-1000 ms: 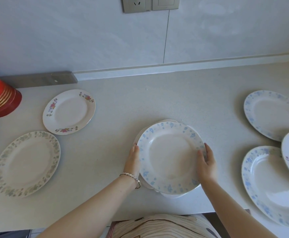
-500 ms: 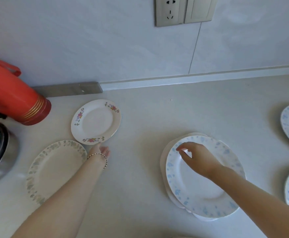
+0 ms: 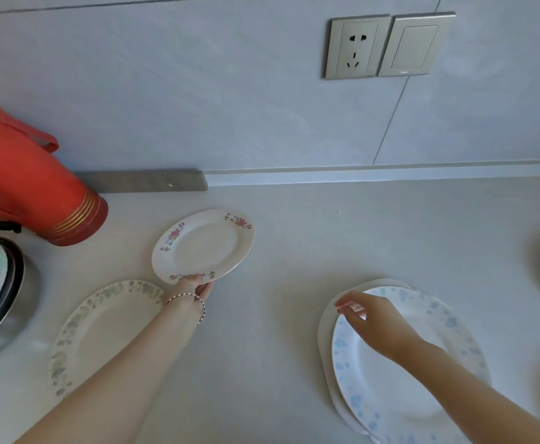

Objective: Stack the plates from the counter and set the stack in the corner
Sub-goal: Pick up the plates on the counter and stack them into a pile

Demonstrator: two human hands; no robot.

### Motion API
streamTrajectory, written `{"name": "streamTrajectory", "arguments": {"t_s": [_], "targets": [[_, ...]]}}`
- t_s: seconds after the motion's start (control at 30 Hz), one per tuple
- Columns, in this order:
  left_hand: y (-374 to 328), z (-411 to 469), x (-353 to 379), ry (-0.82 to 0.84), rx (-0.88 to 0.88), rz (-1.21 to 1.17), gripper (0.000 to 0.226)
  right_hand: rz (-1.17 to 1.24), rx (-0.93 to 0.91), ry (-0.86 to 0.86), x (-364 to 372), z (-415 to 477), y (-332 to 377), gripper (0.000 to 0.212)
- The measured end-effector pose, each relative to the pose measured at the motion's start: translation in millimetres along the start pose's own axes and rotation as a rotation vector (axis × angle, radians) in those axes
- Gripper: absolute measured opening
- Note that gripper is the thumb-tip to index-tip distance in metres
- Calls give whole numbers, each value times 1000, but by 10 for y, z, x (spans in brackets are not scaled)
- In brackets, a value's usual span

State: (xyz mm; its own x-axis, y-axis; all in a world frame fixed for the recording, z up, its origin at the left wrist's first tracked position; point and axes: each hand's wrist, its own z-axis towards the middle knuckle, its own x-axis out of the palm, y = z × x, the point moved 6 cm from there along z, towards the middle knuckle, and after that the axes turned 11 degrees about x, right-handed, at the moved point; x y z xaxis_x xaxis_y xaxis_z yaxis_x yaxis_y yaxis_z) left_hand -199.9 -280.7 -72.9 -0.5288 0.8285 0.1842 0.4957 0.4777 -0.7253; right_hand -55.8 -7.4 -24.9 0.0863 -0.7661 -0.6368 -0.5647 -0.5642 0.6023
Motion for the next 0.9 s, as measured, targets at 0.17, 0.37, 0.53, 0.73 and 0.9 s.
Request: {"name": "streamTrajectory", "arguments": {"t_s": [0.17, 0.37, 0.53, 0.73, 0.9], "targets": [[74, -676, -6, 248, 0, 228, 22, 172, 17, -42, -185, -91, -40, 14], [568, -1489, 267, 585, -30, 543, 21, 441, 204, -239, -687, -336, -479, 35], [1171, -1808, 404, 742, -121, 722, 25, 292, 380, -349, -828, -710, -1254, 44], [1445, -1806, 445, 801, 15, 1187, 12, 240, 473, -381, -597, -958, -1730, 48], [1462, -1787, 406, 824, 122, 1481, 15, 141, 473, -427, -528, -985, -1809, 46]]}}
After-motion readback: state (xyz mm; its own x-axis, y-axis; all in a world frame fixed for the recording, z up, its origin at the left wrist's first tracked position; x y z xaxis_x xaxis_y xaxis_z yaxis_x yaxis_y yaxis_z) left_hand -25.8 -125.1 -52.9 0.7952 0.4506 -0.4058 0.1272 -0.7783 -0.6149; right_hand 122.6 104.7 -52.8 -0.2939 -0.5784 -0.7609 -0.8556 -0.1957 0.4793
